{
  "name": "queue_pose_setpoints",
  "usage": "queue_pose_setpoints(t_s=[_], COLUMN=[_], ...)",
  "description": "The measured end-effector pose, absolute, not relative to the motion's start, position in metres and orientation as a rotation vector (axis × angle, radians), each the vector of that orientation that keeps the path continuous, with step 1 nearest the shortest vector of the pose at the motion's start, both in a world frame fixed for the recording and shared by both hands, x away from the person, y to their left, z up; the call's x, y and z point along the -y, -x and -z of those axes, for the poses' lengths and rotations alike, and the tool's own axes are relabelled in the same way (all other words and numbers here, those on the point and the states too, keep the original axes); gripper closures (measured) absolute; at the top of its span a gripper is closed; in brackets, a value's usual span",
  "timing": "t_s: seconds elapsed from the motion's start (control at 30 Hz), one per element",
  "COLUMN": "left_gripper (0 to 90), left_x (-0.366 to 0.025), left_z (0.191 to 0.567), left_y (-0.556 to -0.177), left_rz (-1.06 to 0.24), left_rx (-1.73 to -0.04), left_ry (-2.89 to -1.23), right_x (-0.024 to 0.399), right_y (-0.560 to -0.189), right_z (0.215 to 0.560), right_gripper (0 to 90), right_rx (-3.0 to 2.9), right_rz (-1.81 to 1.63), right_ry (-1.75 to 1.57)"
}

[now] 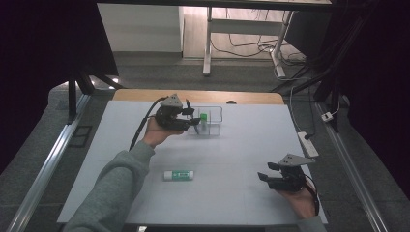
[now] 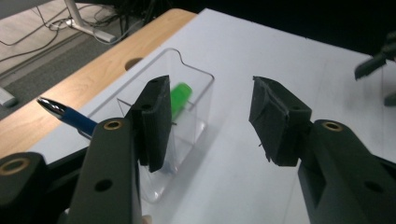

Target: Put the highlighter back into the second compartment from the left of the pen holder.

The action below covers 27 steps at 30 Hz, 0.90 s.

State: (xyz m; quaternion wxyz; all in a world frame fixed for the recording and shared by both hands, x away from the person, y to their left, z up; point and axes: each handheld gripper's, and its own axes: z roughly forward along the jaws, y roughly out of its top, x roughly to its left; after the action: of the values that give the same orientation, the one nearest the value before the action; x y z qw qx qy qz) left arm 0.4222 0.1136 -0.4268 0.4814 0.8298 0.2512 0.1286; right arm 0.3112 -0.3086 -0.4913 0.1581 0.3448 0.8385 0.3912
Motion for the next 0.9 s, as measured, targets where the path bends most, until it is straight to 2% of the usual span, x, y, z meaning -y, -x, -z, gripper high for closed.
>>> queue_pose_setpoints(t_s=[0.47, 0.9], left_gripper=[47.5, 43.8], left_x=[-0.138, -0.155], left_z=[0.434, 0.444], left_y=[-0.378, -0.343], left_rz=[-0.354, -0.322], left_rx=[-0.581, -0.602], left_ry=[-2.122, -2.185], right_x=[0.309, 0.306], right_y=[-0.312, -0.313], right_z=[0.492, 0.491], right_gripper=[39.9, 39.8], right_rx=[-2.401, -2.406], right_rz=[-1.120, -1.127], right_ry=[-0.985, -0.978])
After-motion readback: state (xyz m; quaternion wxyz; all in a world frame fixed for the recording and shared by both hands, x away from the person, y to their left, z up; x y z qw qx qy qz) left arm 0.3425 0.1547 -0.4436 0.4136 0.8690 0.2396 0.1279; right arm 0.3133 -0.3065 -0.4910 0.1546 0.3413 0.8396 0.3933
